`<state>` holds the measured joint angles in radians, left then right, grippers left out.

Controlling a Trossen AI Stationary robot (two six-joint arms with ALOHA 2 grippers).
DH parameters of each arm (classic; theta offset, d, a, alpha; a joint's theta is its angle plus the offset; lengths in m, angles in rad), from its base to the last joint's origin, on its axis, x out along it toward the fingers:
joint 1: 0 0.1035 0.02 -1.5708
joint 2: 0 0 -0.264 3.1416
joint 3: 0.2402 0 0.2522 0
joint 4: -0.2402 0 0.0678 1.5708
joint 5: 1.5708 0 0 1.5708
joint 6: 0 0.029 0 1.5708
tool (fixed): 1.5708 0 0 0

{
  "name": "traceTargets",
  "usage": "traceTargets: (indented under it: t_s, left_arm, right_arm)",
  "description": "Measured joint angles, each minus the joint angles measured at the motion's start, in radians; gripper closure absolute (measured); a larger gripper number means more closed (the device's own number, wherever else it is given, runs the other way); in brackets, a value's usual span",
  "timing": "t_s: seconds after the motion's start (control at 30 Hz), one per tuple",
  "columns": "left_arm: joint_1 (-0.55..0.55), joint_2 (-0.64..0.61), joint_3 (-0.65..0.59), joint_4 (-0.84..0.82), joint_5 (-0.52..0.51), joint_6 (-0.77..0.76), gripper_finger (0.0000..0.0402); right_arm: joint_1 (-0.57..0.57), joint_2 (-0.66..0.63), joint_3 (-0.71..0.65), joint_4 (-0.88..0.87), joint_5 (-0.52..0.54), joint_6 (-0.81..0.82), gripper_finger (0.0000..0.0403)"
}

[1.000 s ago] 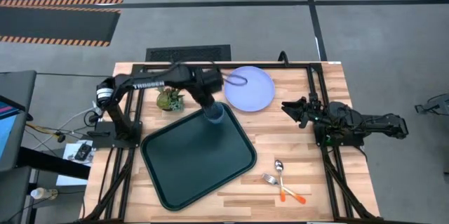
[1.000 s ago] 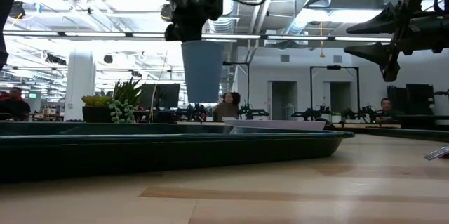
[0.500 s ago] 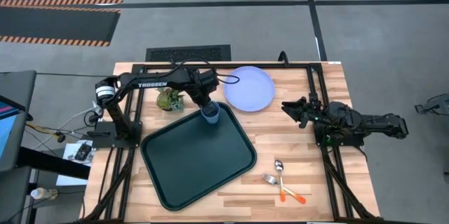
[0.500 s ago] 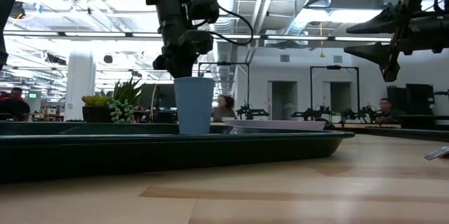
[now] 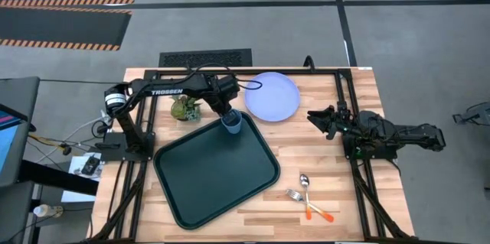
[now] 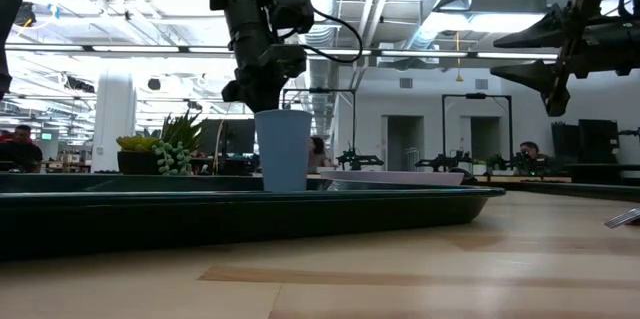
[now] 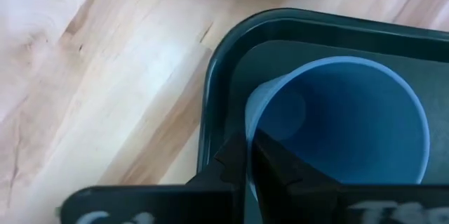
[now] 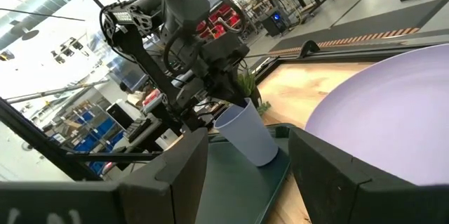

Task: Pick and place plate/cup/fork/spoon on tray
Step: Put the blue cup on the top right of the black serving tray, then put the purple plate on the black serving tray to the bottom of the blue cup

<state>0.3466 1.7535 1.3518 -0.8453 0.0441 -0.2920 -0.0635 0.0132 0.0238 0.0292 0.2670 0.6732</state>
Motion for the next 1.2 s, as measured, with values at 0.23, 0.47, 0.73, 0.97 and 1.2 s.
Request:
traceTargets:
  t_s: [0.23, 0.47, 0.73, 0.97, 1.2]
  left_arm:
    - [0.012, 0.0, 0.0, 0.01, -0.029, -0.005, 0.0401]
    - [0.014, 0.0, 0.0, 0.018, -0.035, -0.005, 0.0401]
    - [0.015, 0.001, 0.0, 0.036, -0.032, 0.006, 0.0392]
    - [0.014, 0.002, 0.0, 0.035, -0.027, 0.0, 0.0339]
    - [0.013, 0.002, 0.0, 0.035, 0.009, -0.003, 0.0251]
  right_arm:
    - [0.0, 0.0, 0.0, -0.001, 0.0, 0.0, 0.0179]
    - [0.0, 0.0, 0.0, -0.001, 0.0, 0.0, 0.0179]
    - [0.0, 0.0, 0.0, -0.002, 0.0, -0.001, 0.0179]
    - [0.0, 0.0, 0.0, -0.019, 0.0, 0.019, 0.0179]
    - [-0.001, 0.016, 0.002, -0.002, 0.003, 0.108, 0.0179]
